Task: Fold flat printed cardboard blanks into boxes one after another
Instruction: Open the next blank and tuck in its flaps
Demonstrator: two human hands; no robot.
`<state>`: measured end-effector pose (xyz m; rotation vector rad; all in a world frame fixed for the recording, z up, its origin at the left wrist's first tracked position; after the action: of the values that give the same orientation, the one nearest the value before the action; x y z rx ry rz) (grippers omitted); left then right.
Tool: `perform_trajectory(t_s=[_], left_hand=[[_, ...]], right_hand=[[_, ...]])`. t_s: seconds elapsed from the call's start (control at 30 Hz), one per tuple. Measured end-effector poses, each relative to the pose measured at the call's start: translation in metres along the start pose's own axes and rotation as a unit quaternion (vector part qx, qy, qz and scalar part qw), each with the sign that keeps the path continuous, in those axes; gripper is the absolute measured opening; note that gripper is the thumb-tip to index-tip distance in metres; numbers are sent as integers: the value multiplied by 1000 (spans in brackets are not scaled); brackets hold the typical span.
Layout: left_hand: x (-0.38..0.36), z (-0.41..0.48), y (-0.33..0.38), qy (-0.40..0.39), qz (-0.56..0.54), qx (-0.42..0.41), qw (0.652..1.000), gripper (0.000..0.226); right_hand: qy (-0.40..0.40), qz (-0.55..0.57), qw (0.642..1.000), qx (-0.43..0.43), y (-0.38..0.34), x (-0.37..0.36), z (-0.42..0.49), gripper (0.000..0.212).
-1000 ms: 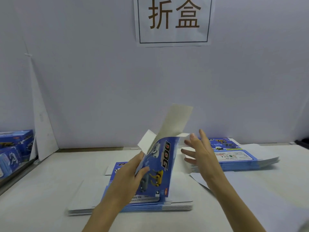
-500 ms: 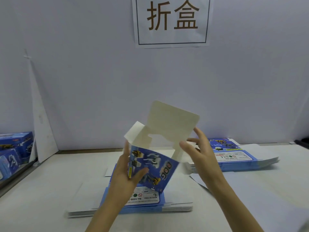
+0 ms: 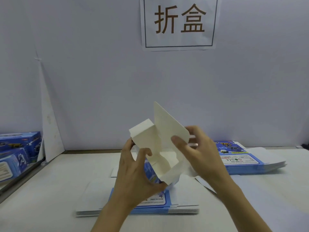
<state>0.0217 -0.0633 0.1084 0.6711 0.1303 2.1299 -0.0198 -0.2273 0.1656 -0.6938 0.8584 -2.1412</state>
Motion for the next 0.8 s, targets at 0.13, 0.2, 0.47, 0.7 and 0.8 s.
perform_trajectory(t_s=[0.13, 0.2, 0.47, 0.7, 0.8], left_hand=[[-5, 1, -5, -31, -23, 33, 999, 77], [-4, 2, -8, -33, -34, 49, 998, 77], [-9, 1, 0, -44, -94, 52, 993, 72], [-16, -2, -9, -61, -111, 65, 990, 73], [-17, -3, -11, -66, -111, 66, 989, 74]], right_hand=[[5, -36, 998, 60, -16, -7, 31, 11], [54, 42, 997, -34, 15, -4, 45, 16], [-109, 181, 800, -562, 148, -48, -49, 18], [21, 247, 928, -279, 103, 0, 40, 17], [47, 172, 967, -184, 95, 6, 39, 22]])
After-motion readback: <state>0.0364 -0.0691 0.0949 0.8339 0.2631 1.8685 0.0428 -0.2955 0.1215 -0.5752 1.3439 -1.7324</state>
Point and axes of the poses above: each hand's wrist, its own z-axis towards the middle knuckle, its own x-axis out of the back of the hand, y = z × x, the point moved 9 cm from there along z, towards the middle knuckle, and after that the axes turned 11 degrees about y, right-handed, at the moved point
